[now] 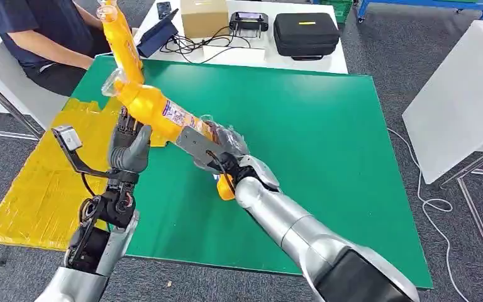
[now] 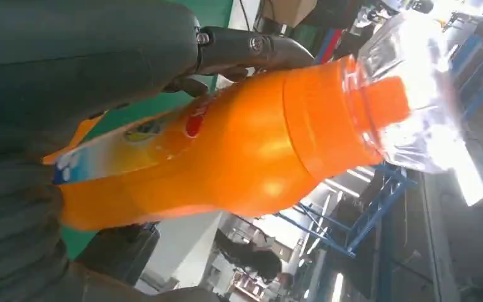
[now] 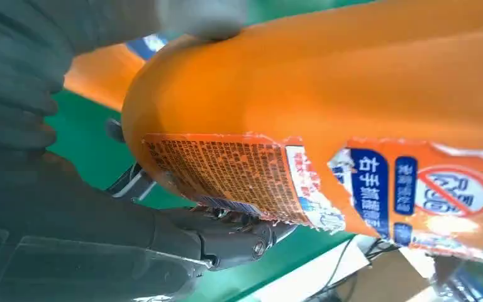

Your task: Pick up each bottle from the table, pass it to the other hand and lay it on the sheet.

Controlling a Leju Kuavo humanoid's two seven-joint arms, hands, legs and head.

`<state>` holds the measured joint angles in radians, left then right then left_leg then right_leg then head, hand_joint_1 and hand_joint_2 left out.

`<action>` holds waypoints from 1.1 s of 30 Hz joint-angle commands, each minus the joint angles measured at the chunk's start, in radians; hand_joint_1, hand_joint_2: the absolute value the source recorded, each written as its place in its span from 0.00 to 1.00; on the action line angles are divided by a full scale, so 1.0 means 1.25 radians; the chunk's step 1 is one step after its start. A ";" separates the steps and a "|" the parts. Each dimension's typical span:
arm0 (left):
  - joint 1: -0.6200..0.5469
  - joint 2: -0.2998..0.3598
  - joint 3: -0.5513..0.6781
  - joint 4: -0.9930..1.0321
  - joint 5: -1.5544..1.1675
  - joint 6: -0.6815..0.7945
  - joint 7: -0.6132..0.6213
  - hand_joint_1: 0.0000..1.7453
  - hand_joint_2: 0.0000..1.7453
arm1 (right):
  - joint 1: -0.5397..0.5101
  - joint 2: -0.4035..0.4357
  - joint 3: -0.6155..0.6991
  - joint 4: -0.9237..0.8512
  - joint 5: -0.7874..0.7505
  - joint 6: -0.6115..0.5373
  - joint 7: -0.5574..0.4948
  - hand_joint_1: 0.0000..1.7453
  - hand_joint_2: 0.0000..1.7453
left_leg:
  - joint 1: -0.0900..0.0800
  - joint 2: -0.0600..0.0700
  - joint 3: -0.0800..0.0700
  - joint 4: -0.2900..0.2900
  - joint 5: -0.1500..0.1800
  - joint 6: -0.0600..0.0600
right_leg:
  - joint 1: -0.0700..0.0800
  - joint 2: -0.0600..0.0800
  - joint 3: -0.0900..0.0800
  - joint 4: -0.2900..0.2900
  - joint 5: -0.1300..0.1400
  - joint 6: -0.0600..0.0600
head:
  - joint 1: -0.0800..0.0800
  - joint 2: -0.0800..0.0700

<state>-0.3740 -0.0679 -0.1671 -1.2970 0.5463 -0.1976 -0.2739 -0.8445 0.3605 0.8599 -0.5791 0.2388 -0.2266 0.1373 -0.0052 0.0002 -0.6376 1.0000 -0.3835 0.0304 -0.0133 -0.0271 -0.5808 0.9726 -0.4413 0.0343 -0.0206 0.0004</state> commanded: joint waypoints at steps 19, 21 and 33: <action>0.052 -0.021 0.111 -0.054 -0.055 0.023 0.003 0.00 1.00 | 0.042 -0.009 0.274 -0.162 -0.020 0.019 0.037 1.00 1.00 | 0.002 0.003 0.006 0.000 -0.004 -0.002 | 0.001 0.005 0.007 -0.001 -0.003 -0.002 | 0.000 0.000; 0.062 -0.022 0.120 -0.077 -0.053 0.029 0.003 0.12 1.00 | 0.043 -0.009 0.289 -0.161 -0.034 0.021 0.037 1.00 1.00 | 0.002 0.002 0.006 0.000 -0.004 -0.002 | 0.001 0.004 0.007 -0.001 -0.003 -0.002 | 0.000 0.000; 0.103 -0.029 0.146 -0.142 -0.058 0.057 -0.013 1.00 1.00 | 0.026 -0.009 0.329 -0.135 -0.094 0.023 0.042 1.00 1.00 | 0.001 0.000 0.003 0.000 -0.002 -0.002 | 0.001 0.001 0.004 -0.001 -0.002 -0.001 | 0.000 0.000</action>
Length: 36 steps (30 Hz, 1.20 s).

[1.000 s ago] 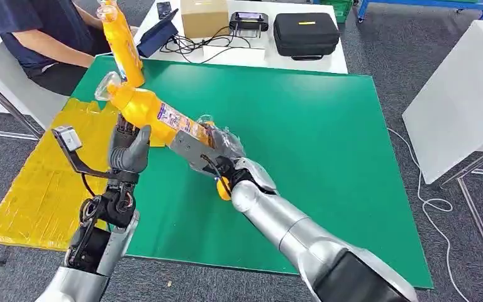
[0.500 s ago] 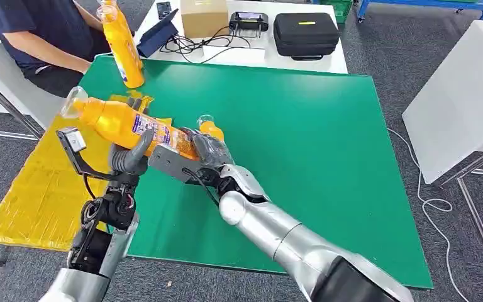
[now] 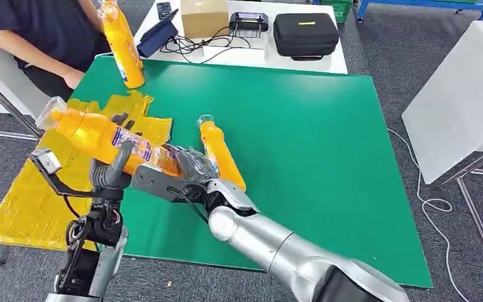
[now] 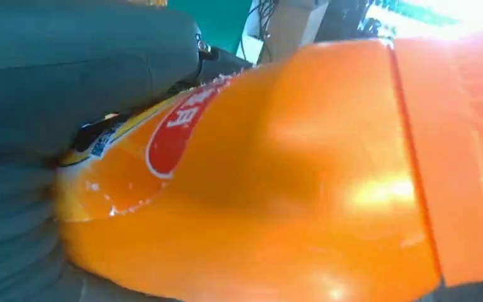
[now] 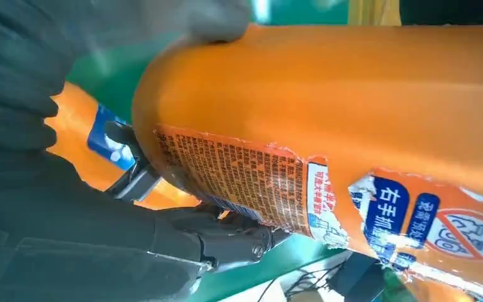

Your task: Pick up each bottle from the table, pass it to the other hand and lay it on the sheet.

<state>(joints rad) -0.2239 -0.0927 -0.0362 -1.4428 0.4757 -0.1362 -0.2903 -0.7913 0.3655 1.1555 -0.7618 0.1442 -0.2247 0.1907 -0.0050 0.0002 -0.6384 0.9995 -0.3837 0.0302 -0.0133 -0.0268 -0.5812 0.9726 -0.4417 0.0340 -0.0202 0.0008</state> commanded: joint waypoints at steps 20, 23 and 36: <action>0.000 0.016 0.100 -0.044 -0.780 0.558 -0.104 1.00 1.00 | -0.020 -0.036 -0.259 -0.018 0.134 0.009 -0.058 0.00 0.00 | 0.001 -0.002 0.002 0.000 -0.001 -0.001 | 0.001 -0.001 0.003 0.000 -0.001 -0.001 | 0.000 0.000; -0.012 0.043 0.115 0.027 -0.904 0.640 -0.109 1.00 1.00 | 0.023 -0.067 -0.405 -0.140 0.219 0.091 -0.039 0.00 0.00 | 0.001 -0.002 0.002 0.000 -0.001 -0.001 | 0.001 -0.001 0.004 -0.001 -0.001 -0.001 | 0.000 0.000; -0.178 0.040 0.215 0.329 -1.236 0.667 -0.144 1.00 1.00 | 0.025 -0.083 -0.509 -0.166 0.235 0.122 -0.055 0.00 0.00 | 0.001 -0.006 0.005 0.000 0.000 -0.002 | 0.001 -0.004 0.007 -0.001 -0.002 -0.001 | 0.000 0.000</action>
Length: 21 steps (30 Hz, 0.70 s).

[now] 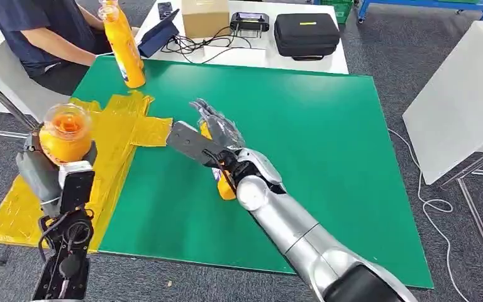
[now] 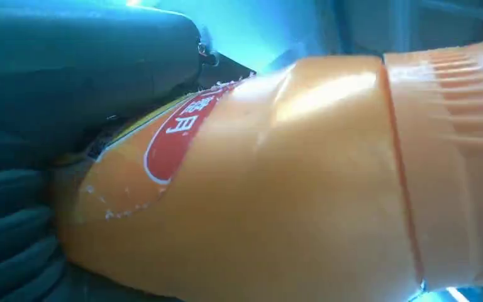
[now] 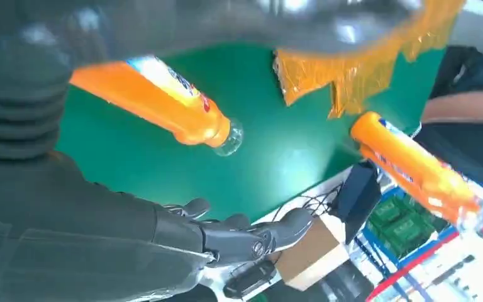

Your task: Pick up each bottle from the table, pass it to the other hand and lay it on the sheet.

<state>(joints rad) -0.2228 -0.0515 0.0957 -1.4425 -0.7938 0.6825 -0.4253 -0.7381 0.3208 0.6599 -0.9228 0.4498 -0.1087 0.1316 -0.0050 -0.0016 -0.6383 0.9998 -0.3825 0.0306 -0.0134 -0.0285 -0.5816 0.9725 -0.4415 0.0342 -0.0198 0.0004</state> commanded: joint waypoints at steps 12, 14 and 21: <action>-0.242 0.067 -0.003 0.628 -0.566 0.013 0.137 1.00 1.00 | -0.001 -0.039 -0.100 -0.063 -0.004 0.067 -0.024 0.00 0.00 | 0.002 -0.002 0.009 0.000 -0.003 -0.003 | 0.001 0.001 0.011 -0.001 -0.004 -0.002 | 0.000 0.000; -0.244 0.078 -0.030 0.653 -0.575 0.013 0.162 1.00 1.00 | 0.003 -0.044 -0.095 -0.068 -0.004 0.071 -0.025 0.00 0.00 | 0.001 -0.001 0.005 -0.001 0.000 -0.002 | 0.001 0.000 0.006 -0.001 -0.001 -0.001 | 0.000 0.000; -0.245 0.130 -0.163 0.737 -0.526 0.013 0.253 1.00 1.00 | 0.004 -0.053 -0.071 -0.068 -0.024 0.075 -0.025 0.00 0.00 | 0.001 0.000 0.003 0.000 0.000 -0.002 | 0.001 0.001 0.004 -0.001 -0.001 -0.001 | 0.000 0.000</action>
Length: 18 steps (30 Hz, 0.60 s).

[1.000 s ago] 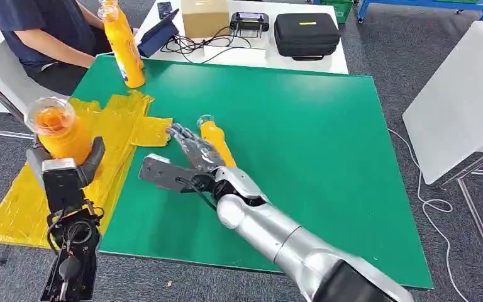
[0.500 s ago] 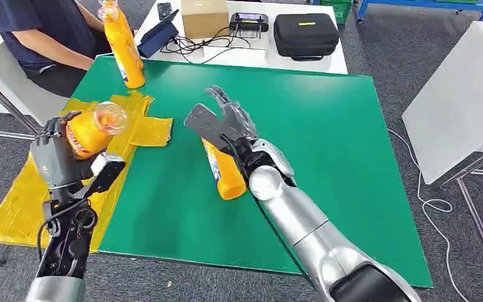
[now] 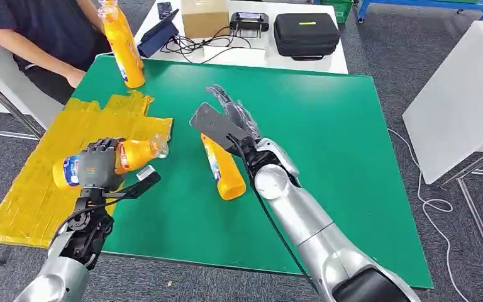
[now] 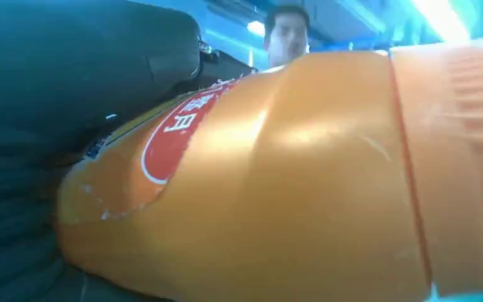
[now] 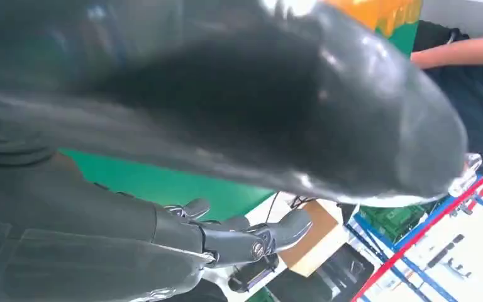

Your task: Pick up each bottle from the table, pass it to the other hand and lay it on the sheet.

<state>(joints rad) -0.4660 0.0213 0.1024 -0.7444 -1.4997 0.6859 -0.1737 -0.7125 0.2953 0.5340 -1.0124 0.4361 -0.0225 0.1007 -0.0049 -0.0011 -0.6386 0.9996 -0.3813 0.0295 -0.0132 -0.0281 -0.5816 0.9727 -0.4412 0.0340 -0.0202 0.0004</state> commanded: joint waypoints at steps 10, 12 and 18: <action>-0.055 0.069 -0.166 0.191 0.037 0.010 0.053 1.00 1.00 | -0.018 -0.031 0.029 0.004 -0.013 0.007 0.000 0.00 0.00 | 0.001 0.000 0.002 0.000 -0.001 -0.001 | 0.001 0.001 0.003 -0.001 -0.001 -0.001 | 0.000 0.000; -0.055 0.069 -0.166 0.191 0.037 0.010 0.053 1.00 1.00 | -0.018 -0.031 0.029 0.004 -0.013 0.007 0.000 0.00 0.00 | 0.001 -0.001 0.003 0.000 -0.001 -0.001 | 0.001 0.001 0.004 -0.001 -0.001 -0.001 | 0.000 0.000; -0.062 0.081 -0.222 0.221 0.072 0.010 0.077 0.00 1.00 | -0.016 -0.032 0.028 0.006 -0.014 0.014 0.004 0.00 0.00 | 0.001 -0.001 0.002 0.000 -0.001 -0.001 | 0.001 0.001 0.003 -0.001 -0.001 -0.001 | 0.000 0.000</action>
<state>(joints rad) -0.4804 0.0957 -0.0679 -0.5821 -1.4511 0.6870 -0.1068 -0.7046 0.2888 0.5421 -1.0220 0.4234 -0.0183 0.1007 -0.0048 -0.0012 -0.6387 0.9996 -0.3812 0.0295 -0.0131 -0.0280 -0.5816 0.9727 -0.4411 0.0341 -0.0202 0.0004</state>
